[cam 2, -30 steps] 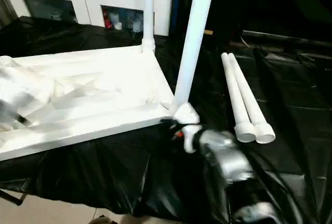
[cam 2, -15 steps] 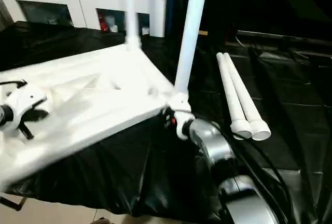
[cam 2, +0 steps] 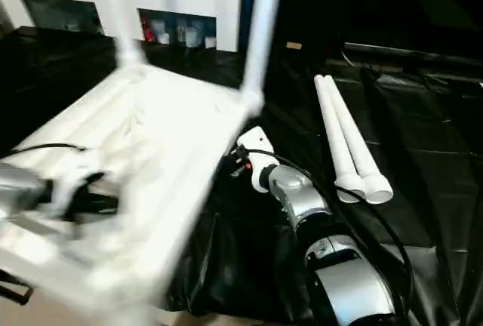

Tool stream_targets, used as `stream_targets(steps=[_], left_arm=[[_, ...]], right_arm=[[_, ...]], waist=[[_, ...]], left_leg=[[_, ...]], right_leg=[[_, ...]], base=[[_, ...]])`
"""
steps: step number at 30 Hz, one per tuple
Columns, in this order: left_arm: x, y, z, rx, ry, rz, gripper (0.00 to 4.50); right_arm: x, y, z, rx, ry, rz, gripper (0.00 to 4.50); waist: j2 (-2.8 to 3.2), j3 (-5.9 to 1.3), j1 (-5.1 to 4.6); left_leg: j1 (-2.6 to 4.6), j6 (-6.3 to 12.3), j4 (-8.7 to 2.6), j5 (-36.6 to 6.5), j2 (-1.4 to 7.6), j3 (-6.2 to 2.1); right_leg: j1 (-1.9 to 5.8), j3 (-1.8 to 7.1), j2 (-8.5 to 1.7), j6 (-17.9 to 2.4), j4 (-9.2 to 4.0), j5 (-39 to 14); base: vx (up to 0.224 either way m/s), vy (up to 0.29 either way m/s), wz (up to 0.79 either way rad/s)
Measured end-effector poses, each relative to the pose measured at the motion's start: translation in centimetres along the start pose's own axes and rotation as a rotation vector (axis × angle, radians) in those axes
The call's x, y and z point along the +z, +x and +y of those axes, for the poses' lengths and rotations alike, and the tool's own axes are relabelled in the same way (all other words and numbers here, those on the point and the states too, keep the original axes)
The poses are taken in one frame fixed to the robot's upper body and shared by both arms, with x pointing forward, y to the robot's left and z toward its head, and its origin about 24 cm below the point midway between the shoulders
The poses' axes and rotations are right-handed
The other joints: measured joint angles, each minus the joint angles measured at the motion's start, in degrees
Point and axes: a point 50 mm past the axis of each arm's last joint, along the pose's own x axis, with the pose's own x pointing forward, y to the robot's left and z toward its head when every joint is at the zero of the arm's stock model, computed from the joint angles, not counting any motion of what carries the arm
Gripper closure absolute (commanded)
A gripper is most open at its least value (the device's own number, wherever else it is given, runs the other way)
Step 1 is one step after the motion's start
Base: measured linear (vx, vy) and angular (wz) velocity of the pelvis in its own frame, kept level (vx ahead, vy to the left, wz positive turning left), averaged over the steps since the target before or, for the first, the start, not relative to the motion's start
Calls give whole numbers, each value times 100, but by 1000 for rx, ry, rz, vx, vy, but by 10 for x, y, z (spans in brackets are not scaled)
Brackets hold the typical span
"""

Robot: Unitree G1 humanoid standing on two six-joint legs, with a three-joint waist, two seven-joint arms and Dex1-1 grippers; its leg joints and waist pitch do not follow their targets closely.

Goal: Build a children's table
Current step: Rotate table base

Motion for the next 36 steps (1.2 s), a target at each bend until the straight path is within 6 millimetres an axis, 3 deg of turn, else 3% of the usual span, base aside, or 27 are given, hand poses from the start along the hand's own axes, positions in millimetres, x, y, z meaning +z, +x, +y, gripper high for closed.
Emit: stream_targets(steps=[5,9,17,21,25,29,34,36], left_arm=[[29,24,7,46,34,-104,450],[44,39,15,119,53,-132,450],[55,52,39,379,84,-134,450],[58,53,48,504,115,-131,450],[68,49,51,547,104,-252,450],[79,40,44,499,132,-367,450],[72,31,37,491,131,-411,450],[71,25,36,502,119,-443,409]], right_arm=[[1,-3,-5,-15,-2,-10,445],[5,-3,-9,-25,-5,-21,445],[15,-5,-14,-40,-20,-78,445],[31,-7,-15,-19,-55,-146,445],[46,-28,-30,-58,-106,-241,445],[30,-46,-34,-98,-103,-224,445],[18,-61,-42,-219,-66,-130,445],[16,-68,-48,-287,-65,-83,450]], waist=[[9,7,13],[17,12,-37],[39,25,-30],[41,26,-21],[40,26,54],[47,26,122],[119,60,82],[124,64,81]], left_leg=[[2,-3,9,2,0,-1],[-1,-8,6,5,1,-4],[-9,-8,18,7,1,-7],[-23,5,26,15,2,-9],[-30,15,26,20,1,-8],[-35,16,23,18,0,-9],[-27,12,24,20,2,-9],[-23,4,19,24,2,-10]], right_leg=[[0,0,0,-2,19,2],[-2,0,1,-2,30,2],[-17,-2,3,-3,37,2],[-25,-3,3,-4,37,2],[-25,-4,1,-4,29,2],[-28,-4,0,-4,23,2],[-28,-2,1,-4,32,6],[-29,-4,4,-4,37,5]], base=[[0,0,0],[0,0,0],[0,0,0],[0,0,0],[0,0,0],[0,0,0],[0,0,0],[0,0,0]])
